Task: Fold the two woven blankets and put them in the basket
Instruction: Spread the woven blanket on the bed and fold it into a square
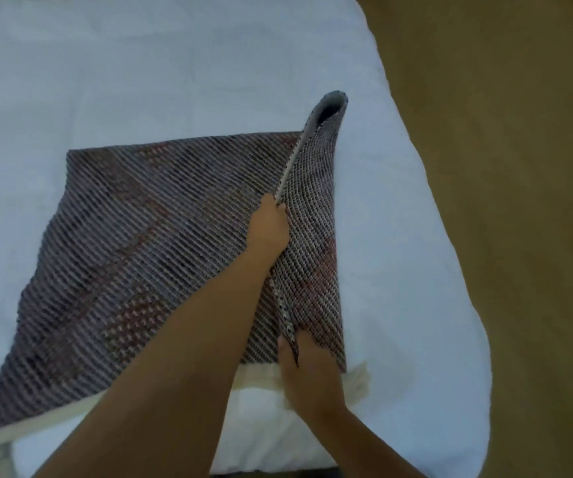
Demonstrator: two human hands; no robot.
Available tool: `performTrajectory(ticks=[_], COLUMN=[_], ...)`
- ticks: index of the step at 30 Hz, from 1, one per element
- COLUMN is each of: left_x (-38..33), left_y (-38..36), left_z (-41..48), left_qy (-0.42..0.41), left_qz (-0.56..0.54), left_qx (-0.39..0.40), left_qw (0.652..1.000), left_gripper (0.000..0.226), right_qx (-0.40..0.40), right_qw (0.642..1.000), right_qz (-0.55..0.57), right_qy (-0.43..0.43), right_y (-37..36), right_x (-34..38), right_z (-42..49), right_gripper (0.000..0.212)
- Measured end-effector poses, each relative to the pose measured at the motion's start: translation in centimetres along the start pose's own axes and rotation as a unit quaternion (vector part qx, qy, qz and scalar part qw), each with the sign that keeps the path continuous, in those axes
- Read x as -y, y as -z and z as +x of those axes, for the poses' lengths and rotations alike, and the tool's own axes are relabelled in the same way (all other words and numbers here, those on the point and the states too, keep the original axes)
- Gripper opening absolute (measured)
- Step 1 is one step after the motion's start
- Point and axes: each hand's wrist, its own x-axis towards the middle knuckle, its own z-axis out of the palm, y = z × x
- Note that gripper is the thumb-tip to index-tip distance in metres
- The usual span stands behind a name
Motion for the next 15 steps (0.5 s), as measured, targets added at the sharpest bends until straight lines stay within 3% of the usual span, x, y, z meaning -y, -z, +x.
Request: performTrajectory(ticks=[11, 15], left_x=[18.8, 27.1], left_y=[19.6, 25.8], left_z=[0.4, 0.7], left_qy=[0.032, 0.057], left_qz=[-0.031, -0.025], left_qx=[-0.072, -0.106], left_qw=[0.996, 0.992], left_gripper=[0.016, 0.022], right_qx=[0.069, 0.105], right_qw=[0.996, 0.987], right_qz=[-0.003, -0.070], right_qy=[0.056, 0.098], right_y=[-16.1, -23.6], right_x=[17.4, 23.0], right_z=[-2.1, -2.8], right_gripper=[0.030, 0.034])
